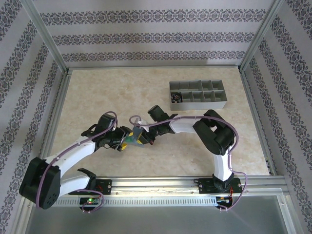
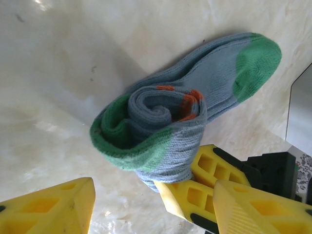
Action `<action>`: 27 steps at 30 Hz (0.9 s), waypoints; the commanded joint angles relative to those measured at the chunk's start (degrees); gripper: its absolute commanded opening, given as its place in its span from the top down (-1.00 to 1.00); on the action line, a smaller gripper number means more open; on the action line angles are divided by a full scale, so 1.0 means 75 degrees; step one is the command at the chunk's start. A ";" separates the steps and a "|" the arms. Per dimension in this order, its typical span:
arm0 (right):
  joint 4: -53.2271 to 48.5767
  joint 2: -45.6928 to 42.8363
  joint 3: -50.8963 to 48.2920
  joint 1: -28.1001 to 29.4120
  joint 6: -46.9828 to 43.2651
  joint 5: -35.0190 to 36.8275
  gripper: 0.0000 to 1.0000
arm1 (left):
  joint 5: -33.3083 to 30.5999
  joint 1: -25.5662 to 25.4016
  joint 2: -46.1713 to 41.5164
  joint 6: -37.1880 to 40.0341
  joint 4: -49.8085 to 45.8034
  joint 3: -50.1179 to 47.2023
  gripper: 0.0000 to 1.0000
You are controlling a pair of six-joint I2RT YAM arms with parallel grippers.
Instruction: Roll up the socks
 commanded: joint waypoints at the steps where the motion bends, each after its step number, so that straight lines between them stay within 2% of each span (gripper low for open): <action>1: -0.2294 0.1001 -0.0033 -0.0166 0.0198 0.0492 1.00 | 0.0060 -0.0091 0.0375 -0.0026 0.0969 -0.0040 -0.28; 5: -0.2579 0.1328 0.0213 -0.0432 0.0466 0.0332 1.00 | 0.0098 -0.0105 0.1051 0.0129 0.1119 0.0205 -0.27; 13: -0.2603 0.1525 0.0322 -0.0626 0.0730 0.0189 1.00 | -0.0049 -0.0102 0.1826 0.0220 0.1222 0.0297 -0.07; 15: -0.2645 0.1546 0.0415 -0.0611 0.0702 0.0167 1.00 | -0.0060 -0.0113 0.2065 0.0237 0.1122 0.0321 0.09; 17: -0.2635 0.1473 0.0473 -0.0570 0.0612 0.0298 1.00 | -0.0042 -0.0114 0.2272 0.0266 0.0945 0.0347 0.40; 18: -0.2617 0.1394 0.0496 -0.0539 0.0524 0.0427 1.00 | -0.0012 -0.0123 0.2351 0.0256 0.0825 0.0351 0.64; 19: -0.2595 0.1281 0.0513 -0.0495 0.0391 0.0575 0.96 | 0.0029 -0.0126 0.2400 0.0222 0.0646 0.0363 0.88; 20: -0.2570 0.1172 0.0528 -0.0440 0.0281 0.0725 0.85 | 0.0045 -0.0146 0.2407 0.0173 0.0431 0.0371 1.00; 23: -0.1929 0.0289 0.0142 -0.0205 -0.0122 0.1553 0.48 | -0.0013 -0.0184 0.2170 0.0054 -0.0384 0.0420 1.00; 27: 0.0493 -0.1982 -0.1623 0.0547 -0.0629 0.3726 0.06 | -0.0143 -0.0216 0.1702 -0.0164 -0.1418 0.0509 1.00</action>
